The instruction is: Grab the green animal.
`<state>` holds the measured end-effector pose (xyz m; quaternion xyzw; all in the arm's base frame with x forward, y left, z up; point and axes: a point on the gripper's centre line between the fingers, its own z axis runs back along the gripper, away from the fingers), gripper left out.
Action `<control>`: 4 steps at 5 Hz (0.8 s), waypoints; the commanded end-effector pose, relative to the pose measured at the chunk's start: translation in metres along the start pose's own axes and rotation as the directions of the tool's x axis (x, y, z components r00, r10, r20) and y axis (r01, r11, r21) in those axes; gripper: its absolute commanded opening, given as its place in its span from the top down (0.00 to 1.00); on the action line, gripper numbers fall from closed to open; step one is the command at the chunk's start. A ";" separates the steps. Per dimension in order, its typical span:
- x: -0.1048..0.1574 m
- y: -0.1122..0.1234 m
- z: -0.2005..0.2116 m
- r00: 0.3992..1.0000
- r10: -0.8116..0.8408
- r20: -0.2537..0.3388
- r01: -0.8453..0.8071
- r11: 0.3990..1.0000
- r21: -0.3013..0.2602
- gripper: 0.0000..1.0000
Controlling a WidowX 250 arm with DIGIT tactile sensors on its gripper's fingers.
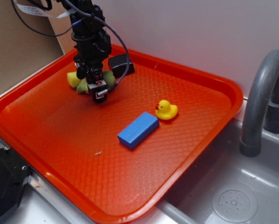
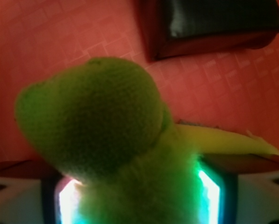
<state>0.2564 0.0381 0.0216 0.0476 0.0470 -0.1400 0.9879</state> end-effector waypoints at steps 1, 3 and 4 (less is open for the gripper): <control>-0.020 -0.016 0.031 1.000 0.021 0.017 -0.020 1.000 -0.023 1.00; -0.040 -0.017 0.130 0.952 0.302 0.053 -0.297 0.952 -0.074 1.00; -0.054 -0.014 0.179 0.914 0.404 0.039 -0.398 0.911 -0.107 1.00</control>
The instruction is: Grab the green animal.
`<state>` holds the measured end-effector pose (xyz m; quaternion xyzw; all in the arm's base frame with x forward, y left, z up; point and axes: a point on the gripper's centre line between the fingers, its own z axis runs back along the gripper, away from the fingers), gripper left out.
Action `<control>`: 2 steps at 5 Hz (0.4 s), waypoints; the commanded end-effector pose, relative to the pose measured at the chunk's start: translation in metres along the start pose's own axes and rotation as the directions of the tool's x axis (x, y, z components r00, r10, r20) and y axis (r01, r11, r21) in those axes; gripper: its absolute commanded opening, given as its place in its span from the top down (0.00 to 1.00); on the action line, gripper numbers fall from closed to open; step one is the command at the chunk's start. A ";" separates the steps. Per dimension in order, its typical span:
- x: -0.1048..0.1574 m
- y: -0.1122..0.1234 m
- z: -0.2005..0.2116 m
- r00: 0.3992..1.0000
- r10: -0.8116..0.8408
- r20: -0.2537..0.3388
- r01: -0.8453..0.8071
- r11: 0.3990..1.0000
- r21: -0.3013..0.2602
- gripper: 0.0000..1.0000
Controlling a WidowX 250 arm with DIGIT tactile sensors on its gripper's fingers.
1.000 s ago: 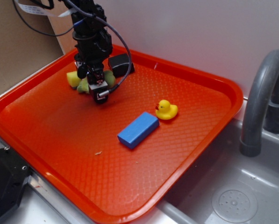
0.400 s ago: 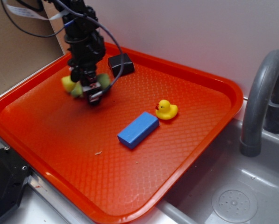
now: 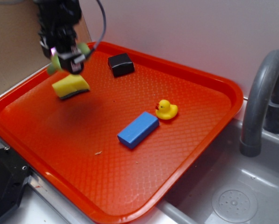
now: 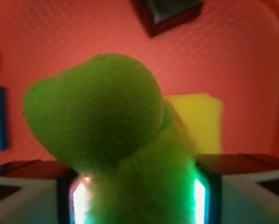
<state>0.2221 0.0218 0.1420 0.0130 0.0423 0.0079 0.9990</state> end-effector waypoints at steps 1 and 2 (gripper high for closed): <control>-0.020 -0.006 0.110 0.995 0.093 0.034 -0.090 0.993 -0.081 1.00; -0.023 -0.004 0.115 0.996 0.072 0.061 -0.065 0.992 -0.104 1.00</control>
